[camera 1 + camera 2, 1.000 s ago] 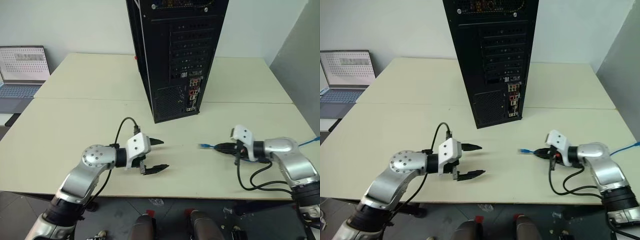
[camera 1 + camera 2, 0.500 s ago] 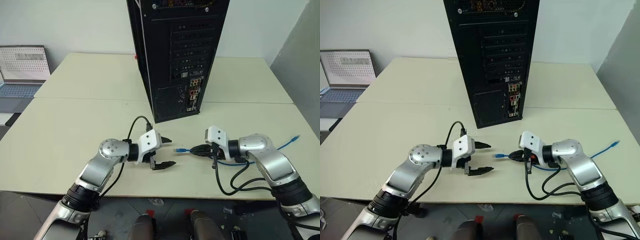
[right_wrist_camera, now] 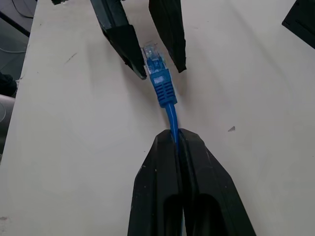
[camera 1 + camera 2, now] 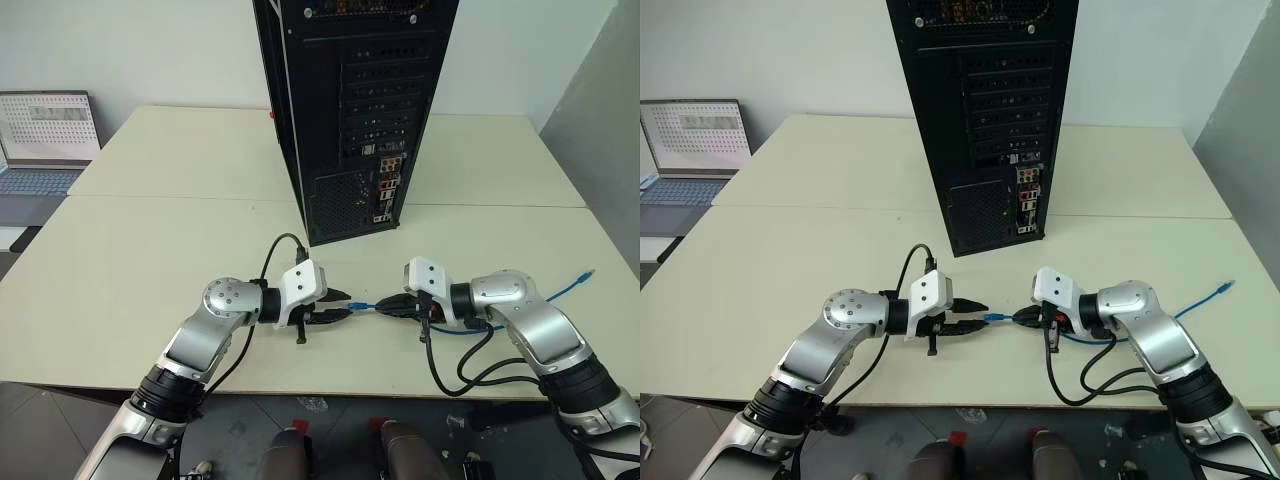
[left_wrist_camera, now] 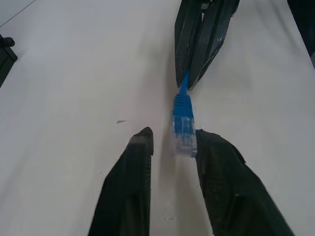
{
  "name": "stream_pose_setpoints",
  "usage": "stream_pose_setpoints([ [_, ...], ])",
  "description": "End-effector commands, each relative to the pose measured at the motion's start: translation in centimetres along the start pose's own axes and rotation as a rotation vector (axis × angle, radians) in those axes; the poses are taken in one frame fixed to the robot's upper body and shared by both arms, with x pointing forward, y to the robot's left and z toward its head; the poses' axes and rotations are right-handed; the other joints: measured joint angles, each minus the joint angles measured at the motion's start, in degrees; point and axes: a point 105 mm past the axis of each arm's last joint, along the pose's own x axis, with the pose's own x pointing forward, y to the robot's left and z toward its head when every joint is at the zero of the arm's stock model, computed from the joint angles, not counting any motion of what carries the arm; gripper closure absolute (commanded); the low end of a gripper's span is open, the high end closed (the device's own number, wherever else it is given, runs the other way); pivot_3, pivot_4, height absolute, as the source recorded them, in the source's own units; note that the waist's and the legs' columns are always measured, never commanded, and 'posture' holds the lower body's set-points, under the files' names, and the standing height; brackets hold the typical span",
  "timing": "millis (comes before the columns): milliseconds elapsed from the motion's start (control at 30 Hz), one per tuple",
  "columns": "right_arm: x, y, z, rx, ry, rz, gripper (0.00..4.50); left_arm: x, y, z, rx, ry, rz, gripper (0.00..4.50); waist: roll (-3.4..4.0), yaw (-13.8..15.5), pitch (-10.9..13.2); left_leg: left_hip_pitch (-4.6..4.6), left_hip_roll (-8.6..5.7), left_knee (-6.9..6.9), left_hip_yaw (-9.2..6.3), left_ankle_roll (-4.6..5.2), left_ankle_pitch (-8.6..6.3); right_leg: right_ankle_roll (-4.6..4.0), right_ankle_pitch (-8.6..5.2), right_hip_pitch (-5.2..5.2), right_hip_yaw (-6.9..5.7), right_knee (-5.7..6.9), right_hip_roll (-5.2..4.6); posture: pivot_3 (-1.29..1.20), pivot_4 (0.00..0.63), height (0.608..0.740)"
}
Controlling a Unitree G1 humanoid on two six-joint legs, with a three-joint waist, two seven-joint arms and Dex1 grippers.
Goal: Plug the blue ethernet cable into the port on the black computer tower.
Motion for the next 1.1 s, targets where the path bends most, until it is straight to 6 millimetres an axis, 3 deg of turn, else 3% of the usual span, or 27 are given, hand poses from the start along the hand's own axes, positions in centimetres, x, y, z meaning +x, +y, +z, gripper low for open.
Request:
stream_pose_setpoints([
  [33, 0.1, 0.2, 1.7, -0.078, -0.032, 0.012, 4.5, 0.2, 0.1, 0.8, 0.038, -0.022, -0.008, 4.19, 0.0, 0.0, 0.0, 0.0, 0.0, 0.0, 0.0, 0.0, 0.0, 0.0, 0.0, 0.0, 0.0, 0.0, 0.0, 0.0, 0.15, 0.74],
  [200, 0.1, 0.2, 1.7, -0.075, -0.032, 0.014, 4.5, 0.2, 0.1, 0.6, 0.041, -0.02, -0.004, 4.23, 0.0, 0.0, 0.0, 0.0, 0.0, 0.0, 0.0, 0.0, 0.0, 0.0, 0.0, 0.0, 0.0, 0.0, 0.0, 0.0, 0.15, 0.74],
  [333, 0.0, -0.1, 1.7, -0.085, -0.033, 0.011, 3.69, 0.1, 0.0, 0.2, 0.08, -0.021, -0.004, 4.23, 0.0, 0.0, 0.0, 0.01, 0.0, 0.0, 0.0, 0.0, 0.0, 0.0, 0.0, 0.0, 0.0, 0.0, 0.0, 0.0, 0.15, 0.74],
  [567, -1.9, -0.7, 1.8, 0.008, -0.07, 0.01, 1.98, -0.7, 0.6, 0.7, 0.402, -0.074, 0.095, 4.23, 0.0, 0.0, 0.0, 0.0, -0.01, 0.0, 0.0, 0.0, 0.0, -0.01, 0.0, 0.0, -0.01, -0.02, -0.03, 0.0, 0.15, 0.74],
  [633, -2.5, -0.5, 2.2, 0.07, -0.114, 0.017, 1.66, -1.0, 0.5, 0.8, 0.5, -0.085, 0.113, 4.23, 0.0, 0.0, 0.0, -0.01, -0.01, 0.0, 0.0, 0.0, 0.0, -0.01, 0.01, 0.0, -0.01, -0.02, -0.04, 0.0, 0.15, 0.74],
  [900, -2.3, 0.0, 4.1, 0.324, -0.296, 0.024, 1.62, -1.8, -0.3, 2.5, 0.985, -0.237, 0.24, 4.23, 0.0, 0.1, 0.0, 0.0, -0.02, -0.02, -0.02, 0.0, 0.0, -0.01, 0.01, 0.0, -0.03, -0.02, -0.32, 0.0, 0.15, 0.74],
  [1100, -1.5, 0.0, 4.7, 0.446, -0.351, 0.054, 1.62, -2.3, 0.5, 3.0, 1.103, -0.273, 0.327, 4.23, 0.0, 0.1, 0.0, -0.04, -0.11, -0.01, -0.04, 0.01, 0.0, -0.01, 0.01, 0.0, -0.1, 0.0, -0.33, 0.0, 0.15, 0.74],
])
